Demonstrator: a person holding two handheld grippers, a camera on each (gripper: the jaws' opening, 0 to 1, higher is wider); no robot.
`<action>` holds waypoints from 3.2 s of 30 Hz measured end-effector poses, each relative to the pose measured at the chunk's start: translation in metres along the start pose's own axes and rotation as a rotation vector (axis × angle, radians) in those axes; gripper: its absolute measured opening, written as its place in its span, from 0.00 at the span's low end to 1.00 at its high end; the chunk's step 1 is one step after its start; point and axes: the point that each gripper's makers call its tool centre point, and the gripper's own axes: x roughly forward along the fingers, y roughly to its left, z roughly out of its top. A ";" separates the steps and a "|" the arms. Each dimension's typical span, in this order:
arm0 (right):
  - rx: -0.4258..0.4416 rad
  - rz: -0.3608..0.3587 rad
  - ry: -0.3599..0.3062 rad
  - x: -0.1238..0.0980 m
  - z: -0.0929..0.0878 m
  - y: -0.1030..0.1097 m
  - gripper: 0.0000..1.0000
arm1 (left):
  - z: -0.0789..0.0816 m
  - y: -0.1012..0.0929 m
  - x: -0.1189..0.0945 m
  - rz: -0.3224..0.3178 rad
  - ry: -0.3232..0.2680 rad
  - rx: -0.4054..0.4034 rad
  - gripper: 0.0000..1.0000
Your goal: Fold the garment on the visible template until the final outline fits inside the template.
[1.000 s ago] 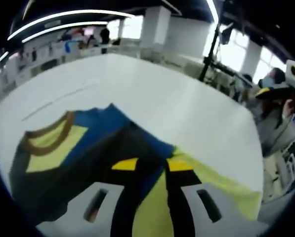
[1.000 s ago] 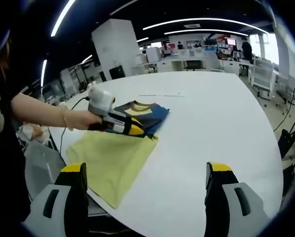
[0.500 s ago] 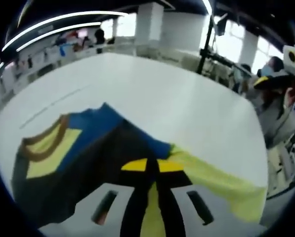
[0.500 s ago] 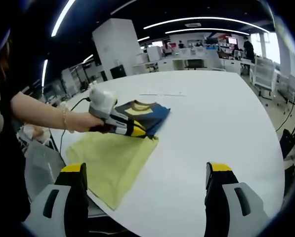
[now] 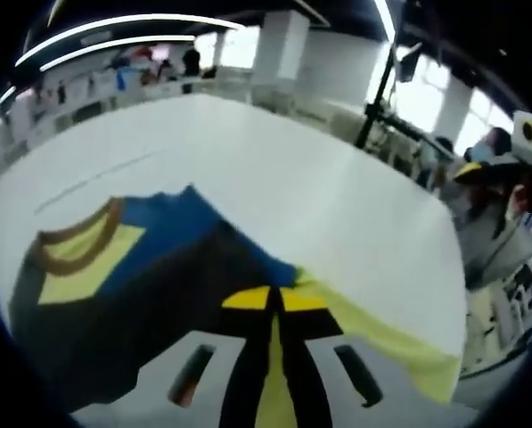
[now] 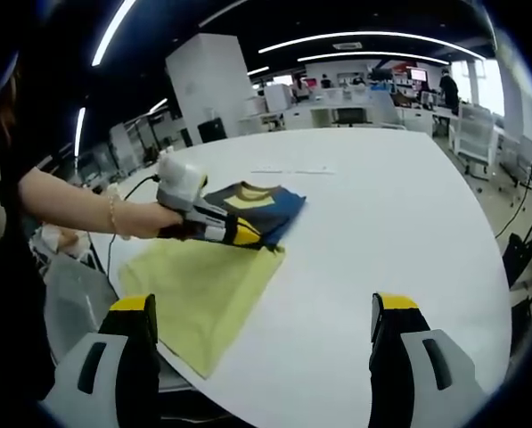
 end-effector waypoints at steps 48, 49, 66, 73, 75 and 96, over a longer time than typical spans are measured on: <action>0.004 0.001 -0.007 -0.001 0.001 0.003 1.00 | -0.031 -0.018 -0.003 -0.038 0.067 -0.015 0.00; 0.005 0.000 -0.008 -0.001 0.001 0.003 1.00 | -0.031 -0.017 -0.003 -0.037 0.069 -0.014 0.00; -0.014 0.006 -0.023 -0.003 0.012 0.008 1.00 | -0.038 -0.019 -0.009 -0.060 0.108 0.002 0.03; -0.023 0.005 -0.038 -0.008 0.018 0.013 1.00 | -0.031 -0.020 -0.021 -0.064 0.100 0.018 0.07; -0.026 0.006 -0.045 -0.008 0.020 0.016 1.00 | -0.030 -0.019 -0.027 -0.062 0.097 0.022 0.09; -0.082 0.035 -0.086 -0.017 0.034 0.058 1.00 | -0.034 -0.007 -0.121 -0.018 0.047 -0.007 0.28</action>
